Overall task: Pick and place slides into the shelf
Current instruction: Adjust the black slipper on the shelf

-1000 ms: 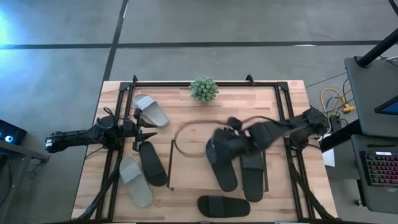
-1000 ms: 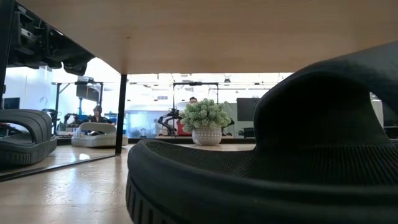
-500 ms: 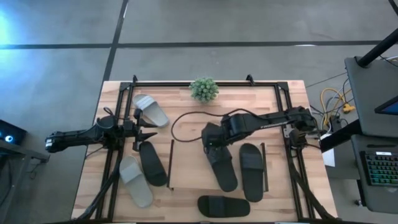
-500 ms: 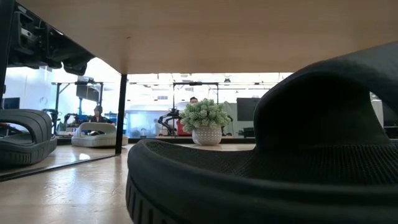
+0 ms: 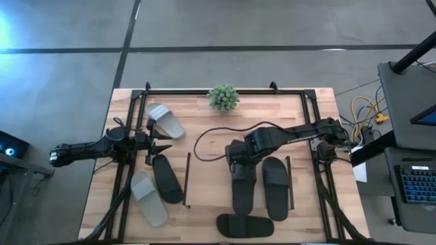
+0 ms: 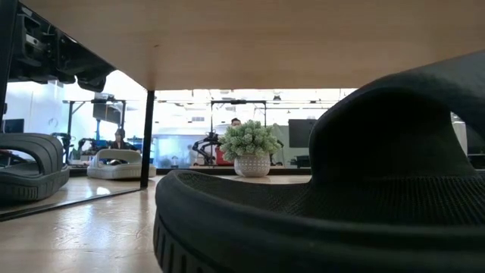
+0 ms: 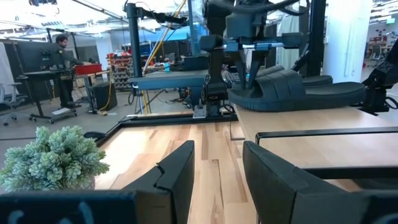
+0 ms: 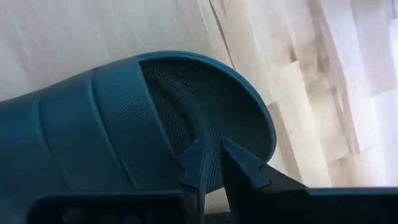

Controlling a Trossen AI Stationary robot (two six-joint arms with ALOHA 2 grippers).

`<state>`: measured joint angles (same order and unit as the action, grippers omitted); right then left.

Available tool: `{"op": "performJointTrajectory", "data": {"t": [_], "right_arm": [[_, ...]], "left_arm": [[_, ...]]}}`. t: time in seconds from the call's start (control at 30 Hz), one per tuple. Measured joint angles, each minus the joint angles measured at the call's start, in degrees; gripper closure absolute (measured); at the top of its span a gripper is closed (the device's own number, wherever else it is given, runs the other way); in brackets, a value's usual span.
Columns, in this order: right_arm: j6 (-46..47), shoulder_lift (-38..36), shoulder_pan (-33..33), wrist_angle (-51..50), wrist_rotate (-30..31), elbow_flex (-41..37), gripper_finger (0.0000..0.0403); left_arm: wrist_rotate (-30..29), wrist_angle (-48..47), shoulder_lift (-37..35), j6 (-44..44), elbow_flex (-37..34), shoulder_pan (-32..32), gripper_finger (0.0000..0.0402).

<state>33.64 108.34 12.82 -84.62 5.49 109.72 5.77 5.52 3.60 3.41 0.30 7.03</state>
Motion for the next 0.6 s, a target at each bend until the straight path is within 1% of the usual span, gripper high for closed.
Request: {"op": "performJointTrajectory", "data": {"t": [0.13, 0.2, 0.27, 0.4, 0.5, 0.6], "right_arm": [[0.82, -0.25, 1.12, 0.26, 8.28, 2.89, 0.0363], [0.12, -0.35, 1.16, 2.51, 9.02, 4.94, 0.0363], [-1.41, -0.42, 0.85, 6.79, 6.29, 6.29, 0.0365], [-3.55, 1.03, 0.15, 13.74, -1.99, 7.20, 0.0373], [-5.42, 3.39, 0.19, 14.34, -6.80, 7.58, 0.0375], [-7.70, 6.00, 0.55, 14.18, -9.02, 8.09, 0.0376]], "left_arm": [[-0.01, 0.00, 0.02, 0.01, -0.02, 0.00, 0.0278], [0.00, -0.02, 0.02, 0.01, -0.02, 0.01, 0.0278], [0.00, 0.00, 0.02, 0.01, -0.01, 0.02, 0.0278], [0.00, -0.02, 0.02, 0.00, -0.01, 0.00, 0.0278], [-0.01, -0.02, 0.02, 0.01, 0.00, 0.02, 0.0278], [0.01, -0.02, 0.00, 0.00, 0.00, 0.01, 0.0278]]}}
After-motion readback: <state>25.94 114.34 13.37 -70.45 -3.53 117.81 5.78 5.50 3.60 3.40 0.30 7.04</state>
